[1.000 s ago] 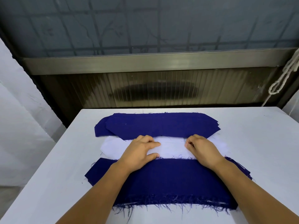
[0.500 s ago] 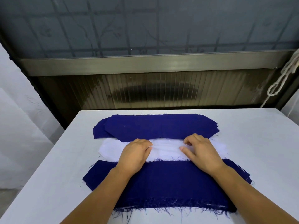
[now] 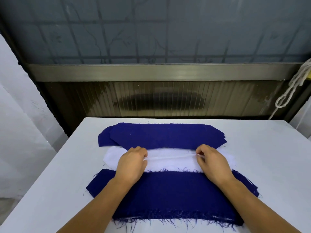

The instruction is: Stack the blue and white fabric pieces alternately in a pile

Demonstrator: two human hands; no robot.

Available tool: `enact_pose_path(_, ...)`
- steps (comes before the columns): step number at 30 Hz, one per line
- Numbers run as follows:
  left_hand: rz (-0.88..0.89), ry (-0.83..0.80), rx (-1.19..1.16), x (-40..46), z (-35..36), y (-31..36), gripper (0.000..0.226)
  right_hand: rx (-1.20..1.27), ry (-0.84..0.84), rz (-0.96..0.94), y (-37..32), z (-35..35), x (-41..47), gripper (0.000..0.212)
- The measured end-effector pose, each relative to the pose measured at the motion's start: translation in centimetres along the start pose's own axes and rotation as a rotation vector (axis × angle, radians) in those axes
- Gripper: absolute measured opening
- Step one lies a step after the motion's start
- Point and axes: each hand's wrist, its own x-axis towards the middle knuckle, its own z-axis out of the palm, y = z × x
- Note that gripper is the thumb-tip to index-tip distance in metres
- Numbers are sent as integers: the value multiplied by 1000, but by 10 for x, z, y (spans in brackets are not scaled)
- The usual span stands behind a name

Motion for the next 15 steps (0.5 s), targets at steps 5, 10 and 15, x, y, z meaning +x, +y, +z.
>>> enact_pose_path(5,-121,33,45,-13,-24,-36,5,20,80,39,2,-4,0,9)
enact_pose_path(10,-46,124,-74,-27,-57,-51,19,91,153,-26,-8,-22,-10,19)
enact_pose_path(15,75,103,-258,-41,-98,-55,24,218,42,-52,-12,-68,-37,14)
